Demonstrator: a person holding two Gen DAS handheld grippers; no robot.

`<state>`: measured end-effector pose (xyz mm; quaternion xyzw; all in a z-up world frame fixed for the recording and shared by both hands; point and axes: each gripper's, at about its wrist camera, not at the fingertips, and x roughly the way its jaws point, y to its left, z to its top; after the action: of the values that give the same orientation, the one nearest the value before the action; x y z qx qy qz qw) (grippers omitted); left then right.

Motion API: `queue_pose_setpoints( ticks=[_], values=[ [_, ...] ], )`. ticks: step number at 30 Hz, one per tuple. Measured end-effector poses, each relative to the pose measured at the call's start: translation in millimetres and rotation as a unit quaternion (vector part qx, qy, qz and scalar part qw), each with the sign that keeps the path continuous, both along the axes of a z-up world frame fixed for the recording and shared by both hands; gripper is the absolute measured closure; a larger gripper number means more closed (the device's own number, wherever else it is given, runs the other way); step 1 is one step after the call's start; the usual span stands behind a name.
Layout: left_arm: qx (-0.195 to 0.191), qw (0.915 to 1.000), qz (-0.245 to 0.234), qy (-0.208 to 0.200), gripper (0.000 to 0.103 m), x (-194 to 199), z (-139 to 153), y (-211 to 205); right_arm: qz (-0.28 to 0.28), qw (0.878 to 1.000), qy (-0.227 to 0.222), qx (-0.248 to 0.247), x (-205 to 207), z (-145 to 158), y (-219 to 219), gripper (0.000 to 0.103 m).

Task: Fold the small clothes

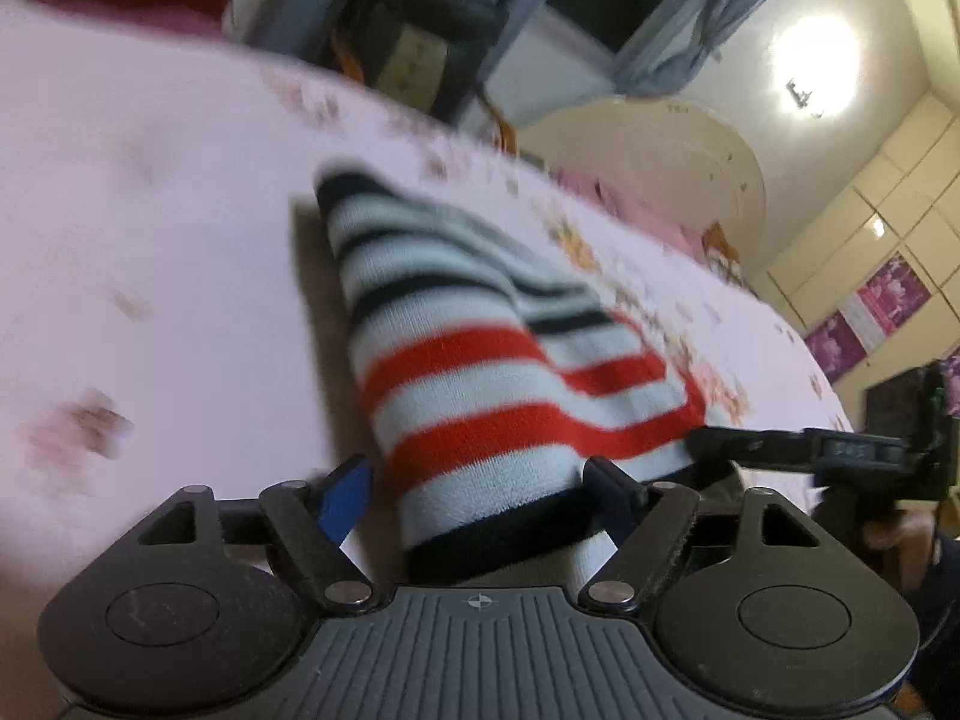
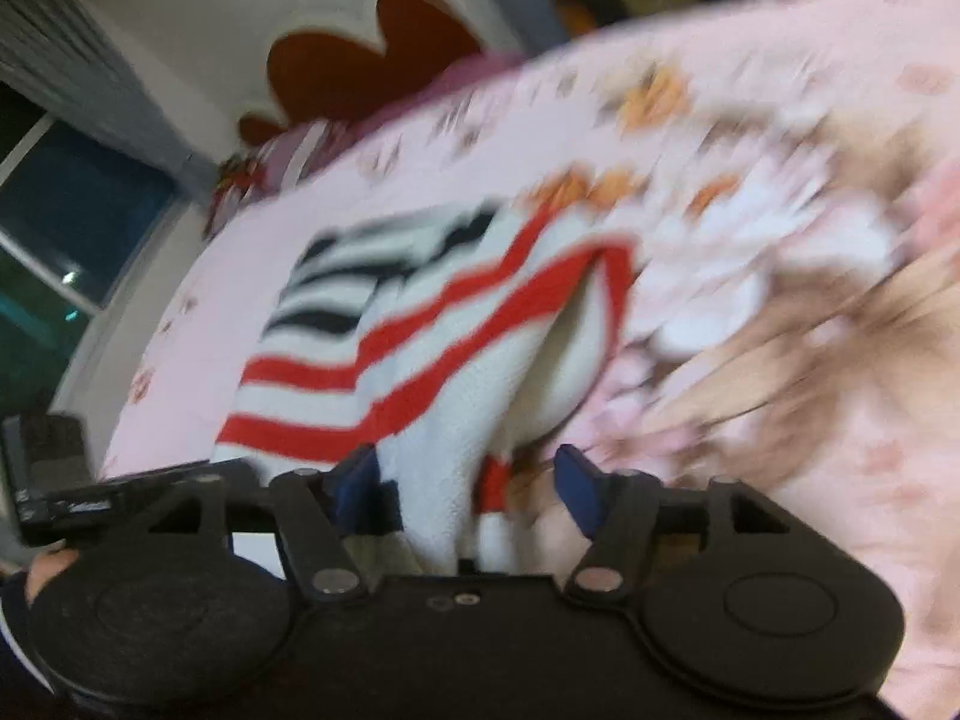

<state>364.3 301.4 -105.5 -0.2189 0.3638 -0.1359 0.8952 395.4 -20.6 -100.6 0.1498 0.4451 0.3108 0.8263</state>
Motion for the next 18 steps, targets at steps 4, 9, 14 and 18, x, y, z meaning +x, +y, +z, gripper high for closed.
queue_pose_setpoints(
  ticks=[4, 9, 14, 18],
  values=[
    [0.016, 0.9973, -0.011, -0.070, 0.027, 0, 31, 0, 0.005, 0.994, -0.102, -0.048, -25, 46, -9, 0.080],
    [0.092, 0.9918, -0.062, -0.064, 0.027, 28, 21, -45, 0.044, 0.979, -0.149, -0.131, -32, 41, 46, 0.082],
    [0.117, 0.9897, -0.068, -0.046, 0.027, 34, 4, -58, 0.036, 0.966, -0.150, -0.207, -26, 15, 63, 0.085],
    [0.153, 0.9834, -0.082, -0.053, 0.027, 34, 1, -71, 0.022, 0.972, -0.131, -0.196, -21, 3, 55, 0.084]
  ],
)
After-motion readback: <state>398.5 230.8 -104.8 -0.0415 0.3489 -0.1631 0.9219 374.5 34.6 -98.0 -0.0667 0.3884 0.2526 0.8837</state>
